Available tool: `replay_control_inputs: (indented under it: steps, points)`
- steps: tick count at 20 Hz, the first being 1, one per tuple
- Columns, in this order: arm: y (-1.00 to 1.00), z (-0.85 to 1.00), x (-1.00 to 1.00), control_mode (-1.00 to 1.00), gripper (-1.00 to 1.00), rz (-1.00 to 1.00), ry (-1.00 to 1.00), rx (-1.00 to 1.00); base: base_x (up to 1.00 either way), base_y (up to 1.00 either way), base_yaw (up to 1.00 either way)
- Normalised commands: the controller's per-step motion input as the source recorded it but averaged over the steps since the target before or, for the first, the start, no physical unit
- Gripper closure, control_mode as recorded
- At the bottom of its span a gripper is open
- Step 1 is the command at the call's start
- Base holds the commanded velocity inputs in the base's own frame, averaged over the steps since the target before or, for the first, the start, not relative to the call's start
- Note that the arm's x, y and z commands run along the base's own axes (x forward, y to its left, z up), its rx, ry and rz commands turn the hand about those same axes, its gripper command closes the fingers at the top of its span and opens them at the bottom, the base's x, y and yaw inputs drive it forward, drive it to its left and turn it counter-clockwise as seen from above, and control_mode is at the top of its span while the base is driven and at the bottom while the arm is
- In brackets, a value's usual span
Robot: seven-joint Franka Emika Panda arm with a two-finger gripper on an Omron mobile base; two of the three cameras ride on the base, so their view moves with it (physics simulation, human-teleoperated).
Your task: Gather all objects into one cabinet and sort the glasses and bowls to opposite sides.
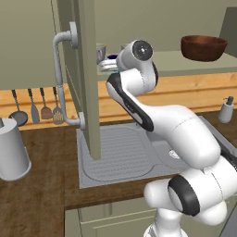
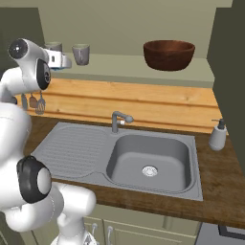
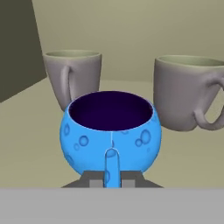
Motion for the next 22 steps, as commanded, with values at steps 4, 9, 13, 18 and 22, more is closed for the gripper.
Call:
replay_control_inputs:
  steps: [4,9,13,18,22]
  points:
    - [0.06,-0.06,0.21,-1.0,1.0,0.0,0.0,0.0,0.0,0.0,0.0]
    - [0.04,-0.01,0.22,-1.0,1.0,0.0,0.0,0.0,0.0,0.0,0.0]
    - [0.0,0.0,0.18,-1.0,1.0,0.0,0.0,0.0,0.0,0.0,0.0]
    - [0.01,0.0,0.16,-1.0,-1.0,0.0,0.0,0.0,0.0,0.0,0.0]
    - [0.0,0.0,0.0,-1.0,-1.0,0.0,0.0,0.0,0.0,0.0,0.0]
